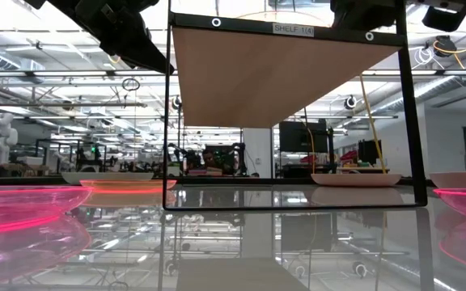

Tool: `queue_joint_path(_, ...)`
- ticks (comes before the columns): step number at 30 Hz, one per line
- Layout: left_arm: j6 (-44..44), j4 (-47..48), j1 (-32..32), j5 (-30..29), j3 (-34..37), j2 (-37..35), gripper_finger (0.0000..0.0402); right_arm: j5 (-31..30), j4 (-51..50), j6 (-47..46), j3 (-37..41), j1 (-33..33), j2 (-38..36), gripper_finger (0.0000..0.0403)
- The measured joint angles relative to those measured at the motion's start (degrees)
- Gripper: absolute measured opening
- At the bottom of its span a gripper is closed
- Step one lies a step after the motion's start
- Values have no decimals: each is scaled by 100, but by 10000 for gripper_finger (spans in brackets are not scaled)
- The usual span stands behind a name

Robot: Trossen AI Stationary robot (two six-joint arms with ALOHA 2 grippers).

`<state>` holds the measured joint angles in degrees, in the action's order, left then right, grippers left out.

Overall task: Place and stack plates onto a shelf
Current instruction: Put the right orange plate on the shelf

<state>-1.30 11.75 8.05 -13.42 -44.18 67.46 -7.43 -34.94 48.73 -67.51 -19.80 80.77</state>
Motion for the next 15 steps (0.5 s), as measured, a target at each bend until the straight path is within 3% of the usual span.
queue_joint_path(10, 7, 0, 0, -1, 0, 0, 31, -1, 0, -37, 0, -1, 0, 1)
queue_joint_path(15, 7, 0, 0, -1, 0, 0, 31, -10, 20, -178, 0, -1, -1, 29)
